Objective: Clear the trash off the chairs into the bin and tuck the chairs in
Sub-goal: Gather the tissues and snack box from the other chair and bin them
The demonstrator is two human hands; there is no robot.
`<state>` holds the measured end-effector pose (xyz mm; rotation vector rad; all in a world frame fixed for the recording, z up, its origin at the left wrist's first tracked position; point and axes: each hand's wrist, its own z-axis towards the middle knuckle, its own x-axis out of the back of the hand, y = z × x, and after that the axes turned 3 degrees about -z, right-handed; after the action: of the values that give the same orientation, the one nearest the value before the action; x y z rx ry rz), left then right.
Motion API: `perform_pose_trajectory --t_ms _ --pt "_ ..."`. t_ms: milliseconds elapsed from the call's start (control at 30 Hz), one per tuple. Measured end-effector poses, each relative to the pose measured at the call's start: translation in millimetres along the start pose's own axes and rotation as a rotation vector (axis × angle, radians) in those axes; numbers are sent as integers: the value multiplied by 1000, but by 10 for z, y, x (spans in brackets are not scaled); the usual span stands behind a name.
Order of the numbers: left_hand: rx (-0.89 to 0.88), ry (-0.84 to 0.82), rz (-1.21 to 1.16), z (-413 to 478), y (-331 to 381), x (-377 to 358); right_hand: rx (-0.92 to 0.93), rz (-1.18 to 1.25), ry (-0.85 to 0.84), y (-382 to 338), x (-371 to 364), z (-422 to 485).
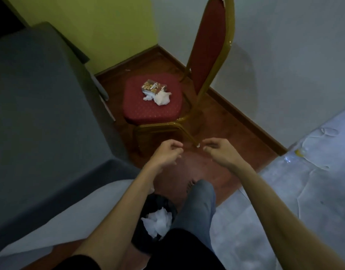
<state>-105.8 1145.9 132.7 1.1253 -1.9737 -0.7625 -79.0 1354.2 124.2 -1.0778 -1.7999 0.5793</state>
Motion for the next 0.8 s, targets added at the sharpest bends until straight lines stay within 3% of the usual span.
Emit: perform_pose_trajectory --t_ms 233,500,800 --pt "96 135 -98 758 766 471 24 -51 -136 -844 436 1236" --pt "122 240 -149 983 1738 1268 101 -88 -246 -2021 854 1969" --pt "226 337 -193 1541 2230 1580 115 -250 -440 -2574 896 3013"
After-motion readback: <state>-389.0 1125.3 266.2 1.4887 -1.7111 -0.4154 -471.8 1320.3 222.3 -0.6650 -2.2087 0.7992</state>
